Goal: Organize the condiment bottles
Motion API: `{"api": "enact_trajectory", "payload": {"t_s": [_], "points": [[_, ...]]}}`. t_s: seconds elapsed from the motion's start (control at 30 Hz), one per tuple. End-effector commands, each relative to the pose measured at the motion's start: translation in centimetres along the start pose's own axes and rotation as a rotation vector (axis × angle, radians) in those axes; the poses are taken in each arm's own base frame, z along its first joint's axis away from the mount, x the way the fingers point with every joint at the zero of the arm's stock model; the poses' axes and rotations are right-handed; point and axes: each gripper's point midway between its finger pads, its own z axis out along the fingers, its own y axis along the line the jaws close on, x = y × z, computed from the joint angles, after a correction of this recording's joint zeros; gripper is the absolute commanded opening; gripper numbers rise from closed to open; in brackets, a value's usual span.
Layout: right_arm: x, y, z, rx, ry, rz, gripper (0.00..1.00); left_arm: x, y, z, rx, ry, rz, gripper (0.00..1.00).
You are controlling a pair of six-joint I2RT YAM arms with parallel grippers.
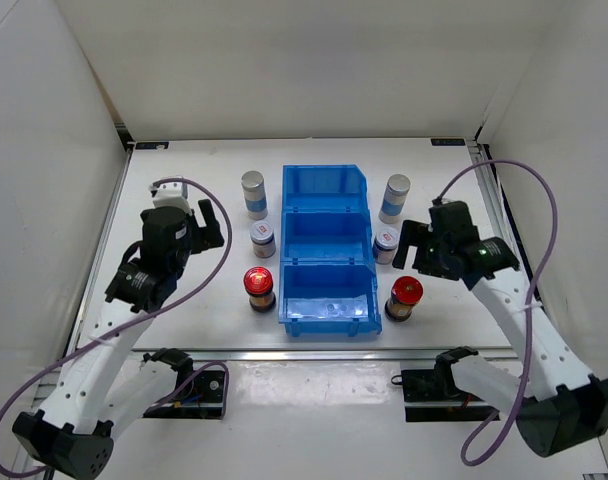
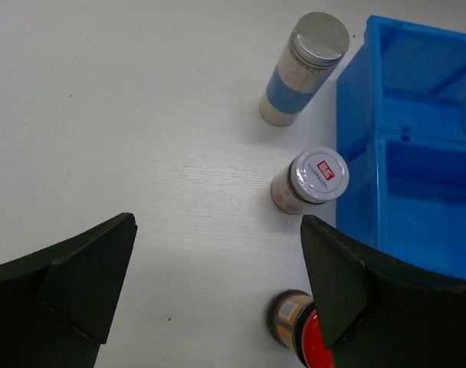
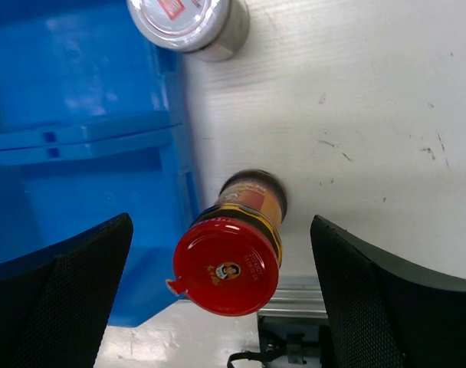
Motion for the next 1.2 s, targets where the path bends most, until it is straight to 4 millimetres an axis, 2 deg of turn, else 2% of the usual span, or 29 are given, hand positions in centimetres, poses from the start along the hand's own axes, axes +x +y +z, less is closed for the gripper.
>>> {"api": "enact_trajectory", "payload": {"t_s": [0.0,0.1,0.23,0.33,0.37,0.43,0.47,0.53,0.57,0.63,0.67,0.8,0.9,0.97,1.0,1.03,1.07,1.1,1.13,1.17], "points": [[0.7,-0.9,1.1,0.118,0.030,-0.004,1.00,0.3,1.4,0.2,-0.082,-0.009,-0.031,1.00],[2.2,-0.6,2.0,0.161,0.079,-0.025,1.00,0.6,1.6,0.4,-0.098,0.005,-0.023,1.00],[3.6,-1.0,3.2,0.248,0.128,-0.033,0.98,0.7,1.9,0.6,-0.119,0.006,-0.019,1.00],[4.7,-1.2,3.8,0.268,0.166,-0.029,0.85,1.0,2.2,0.7,-0.132,0.011,-0.015,1.00],[4.7,-1.2,3.8,0.268,0.166,-0.029,0.76,1.0,2.3,0.7,-0.141,0.008,-0.015,1.00],[5.6,-0.9,3.8,0.250,0.187,-0.017,0.66,1.0,2.3,0.7,-0.141,0.008,-0.015,1.00],[5.6,-0.7,3.6,0.237,0.176,-0.022,0.56,1.0,2.3,0.7,-0.141,0.008,-0.015,1.00],[5.4,-0.8,3.2,0.239,0.162,-0.012,0.44,0.9,2.5,0.7,-0.150,0.005,-0.015,1.00],[4.9,-1.1,2.5,0.251,0.133,-0.003,0.32,0.9,2.5,0.7,-0.150,0.005,-0.015,1.00],[3.8,-1.2,1.6,0.250,0.087,0.003,0.21,0.9,2.5,0.7,-0.150,0.005,-0.015,1.00],[2.8,-1.0,0.5,0.234,0.046,0.002,0.13,0.9,2.5,0.7,-0.150,0.005,-0.015,1.00],[0.1,-0.6,-1.6,0.214,-0.050,-0.010,0.03,0.9,2.5,0.7,-0.150,0.005,-0.015,1.00],[-0.3,-0.9,-2.0,0.237,-0.056,-0.025,0.02,0.9,2.5,0.7,-0.150,0.005,-0.015,1.00],[-0.4,-1.0,-1.8,0.250,-0.055,-0.029,0.05,0.9,2.5,0.7,-0.150,0.005,-0.015,1.00],[-0.3,-1.0,-1.6,0.256,-0.046,-0.032,0.15,0.9,2.5,0.7,-0.150,0.005,-0.015,1.00],[0.2,-0.8,-1.7,0.241,-0.020,-0.033,0.46,0.9,2.5,0.7,-0.150,0.005,-0.015,1.00],[0.4,-0.6,-1.6,0.228,-0.011,-0.032,0.60,0.9,2.5,0.7,-0.150,0.005,-0.015,1.00],[0.8,-0.5,-1.7,0.215,-0.001,-0.031,0.86,0.9,2.5,0.7,-0.150,0.005,-0.015,1.00],[1.2,-0.4,-1.5,0.208,0.015,-0.024,0.94,0.8,2.6,0.6,-0.158,0.002,-0.015,1.00],[1.8,-0.5,-1.4,0.202,0.024,-0.012,0.98,0.8,2.6,0.6,-0.158,0.002,-0.015,1.00]]}}
